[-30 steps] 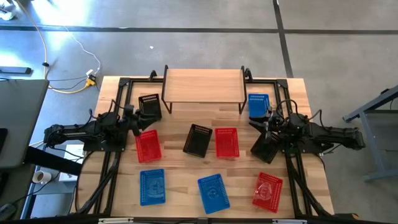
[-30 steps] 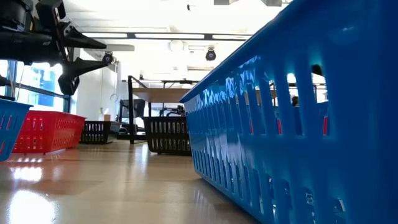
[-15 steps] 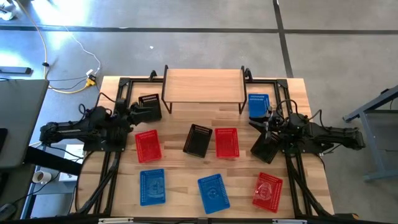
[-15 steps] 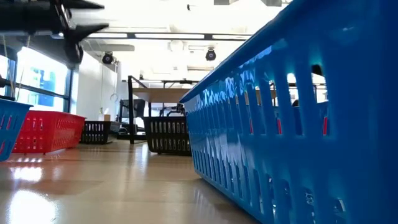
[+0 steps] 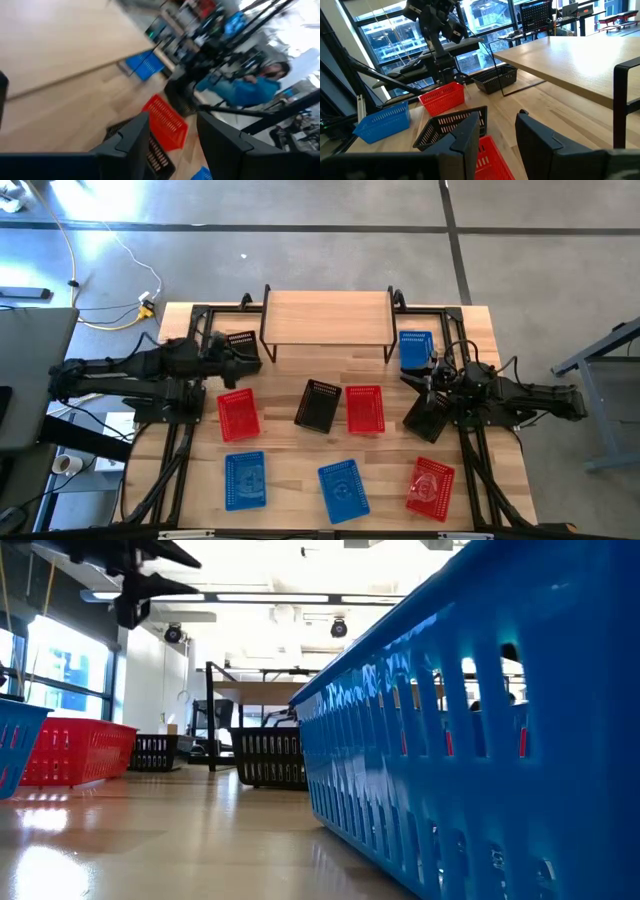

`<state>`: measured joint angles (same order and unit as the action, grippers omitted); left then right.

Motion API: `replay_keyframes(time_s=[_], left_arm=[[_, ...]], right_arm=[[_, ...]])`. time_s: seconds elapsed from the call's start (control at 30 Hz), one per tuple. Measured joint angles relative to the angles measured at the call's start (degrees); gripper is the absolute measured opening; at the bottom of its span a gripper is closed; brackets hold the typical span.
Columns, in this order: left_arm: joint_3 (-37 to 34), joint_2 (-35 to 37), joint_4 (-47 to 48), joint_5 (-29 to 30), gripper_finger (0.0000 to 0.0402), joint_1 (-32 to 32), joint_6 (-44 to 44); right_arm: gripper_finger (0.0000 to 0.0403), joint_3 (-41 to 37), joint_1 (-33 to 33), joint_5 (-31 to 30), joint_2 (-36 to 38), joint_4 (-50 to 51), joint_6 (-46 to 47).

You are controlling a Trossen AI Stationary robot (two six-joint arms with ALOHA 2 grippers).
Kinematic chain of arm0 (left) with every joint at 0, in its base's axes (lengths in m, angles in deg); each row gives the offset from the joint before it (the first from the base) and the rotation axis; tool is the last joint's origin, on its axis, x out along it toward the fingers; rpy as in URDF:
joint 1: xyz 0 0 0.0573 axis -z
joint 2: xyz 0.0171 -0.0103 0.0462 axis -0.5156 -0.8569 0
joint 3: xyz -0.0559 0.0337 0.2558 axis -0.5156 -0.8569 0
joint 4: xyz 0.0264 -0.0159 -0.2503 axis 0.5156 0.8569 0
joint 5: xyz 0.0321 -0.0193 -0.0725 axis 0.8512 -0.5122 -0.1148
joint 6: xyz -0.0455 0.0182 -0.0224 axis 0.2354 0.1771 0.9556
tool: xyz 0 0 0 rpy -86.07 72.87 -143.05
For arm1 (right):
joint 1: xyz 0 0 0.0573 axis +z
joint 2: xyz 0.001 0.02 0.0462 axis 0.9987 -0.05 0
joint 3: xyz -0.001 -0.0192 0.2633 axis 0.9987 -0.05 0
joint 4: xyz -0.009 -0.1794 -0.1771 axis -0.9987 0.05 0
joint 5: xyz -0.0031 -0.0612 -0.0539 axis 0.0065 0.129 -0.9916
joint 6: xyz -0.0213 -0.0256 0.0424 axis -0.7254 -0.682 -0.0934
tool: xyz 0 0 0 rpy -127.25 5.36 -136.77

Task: Stack baskets on shelf by color
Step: Put the bottom left black bin on the shelf

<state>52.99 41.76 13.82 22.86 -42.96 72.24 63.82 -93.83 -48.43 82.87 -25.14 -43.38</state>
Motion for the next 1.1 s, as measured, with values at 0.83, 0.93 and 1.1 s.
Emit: replay_keyframes(time_s=[0.83, 0.93, 1.1], left_arm=[[14.3, -33.7, 2.0, -5.9, 0.0154, 5.6, 11.9], [14.4, -36.7, 2.0, -3.7, 0.0154, 7.2, 13.5], [14.4, -40.9, 2.0, 0.2, 0.0154, 9.5, 15.5]], right_arm=[[0.0114, 0.0, 0.0, -2.0, 0.0, -0.3, 12.1], [0.0114, 0.0, 0.0, -2.0, 0.0, -0.3, 13.3], [0.0114, 0.0, 0.0, -2.0, 0.0, -0.3, 14.0]])
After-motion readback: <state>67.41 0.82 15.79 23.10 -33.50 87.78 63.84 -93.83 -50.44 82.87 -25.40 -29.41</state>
